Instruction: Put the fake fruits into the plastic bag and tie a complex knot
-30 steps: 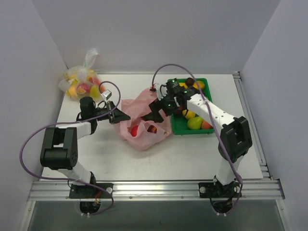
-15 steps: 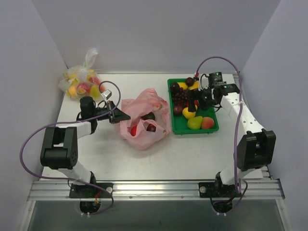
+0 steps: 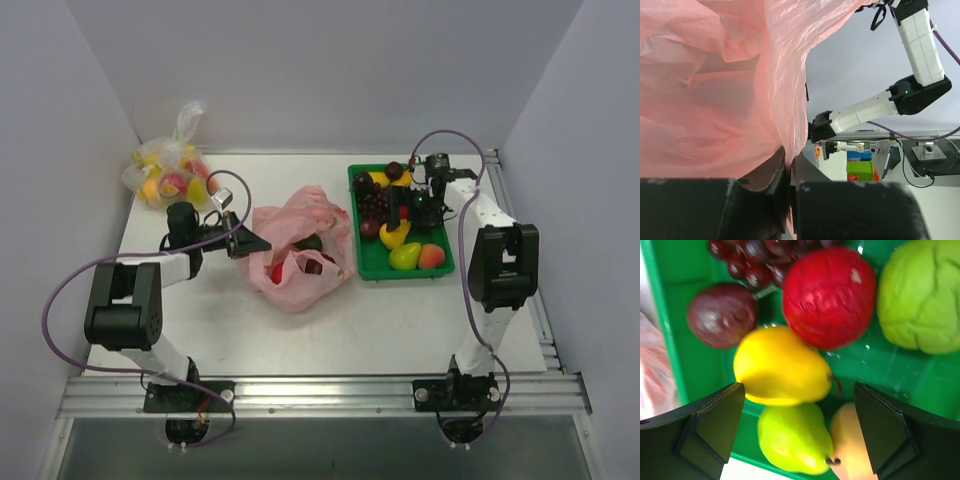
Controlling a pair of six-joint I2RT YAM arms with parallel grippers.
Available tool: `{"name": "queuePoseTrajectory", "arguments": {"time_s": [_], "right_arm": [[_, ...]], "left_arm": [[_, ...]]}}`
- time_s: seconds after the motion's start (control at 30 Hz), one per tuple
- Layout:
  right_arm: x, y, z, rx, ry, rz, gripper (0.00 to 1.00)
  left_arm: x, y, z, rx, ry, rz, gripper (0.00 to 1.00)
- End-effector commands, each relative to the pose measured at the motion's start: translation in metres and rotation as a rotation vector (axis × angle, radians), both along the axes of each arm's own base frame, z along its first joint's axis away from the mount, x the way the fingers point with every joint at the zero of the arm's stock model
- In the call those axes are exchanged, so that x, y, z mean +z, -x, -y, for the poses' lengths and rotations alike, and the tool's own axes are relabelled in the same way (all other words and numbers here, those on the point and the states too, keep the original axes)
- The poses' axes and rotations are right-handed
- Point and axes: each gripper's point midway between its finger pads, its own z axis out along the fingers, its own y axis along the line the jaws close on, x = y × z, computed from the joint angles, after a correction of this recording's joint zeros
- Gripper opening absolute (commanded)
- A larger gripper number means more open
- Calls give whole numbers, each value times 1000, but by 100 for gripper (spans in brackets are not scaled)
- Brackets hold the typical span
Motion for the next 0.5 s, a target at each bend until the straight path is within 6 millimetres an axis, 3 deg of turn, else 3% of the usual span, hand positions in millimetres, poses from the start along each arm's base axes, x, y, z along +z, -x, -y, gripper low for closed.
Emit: {"name": "queuePoseTrajectory", "arguments": {"time_s": [0.0, 0.2, 0.3, 0.47], "right_arm": [[7, -12, -16, -16, -75, 9, 93], [0, 1, -23, -3, -126, -28, 72], [16, 5, -24, 7, -148, 1, 59], [60, 18, -25, 29, -187, 73, 46]], "left_arm": [[9, -3, -1, -13, 4, 75, 11], [11, -4, -1, -19, 5, 77, 11], [11, -6, -1, -19, 5, 77, 11], [12, -6, -1, -18, 6, 77, 11]]}}
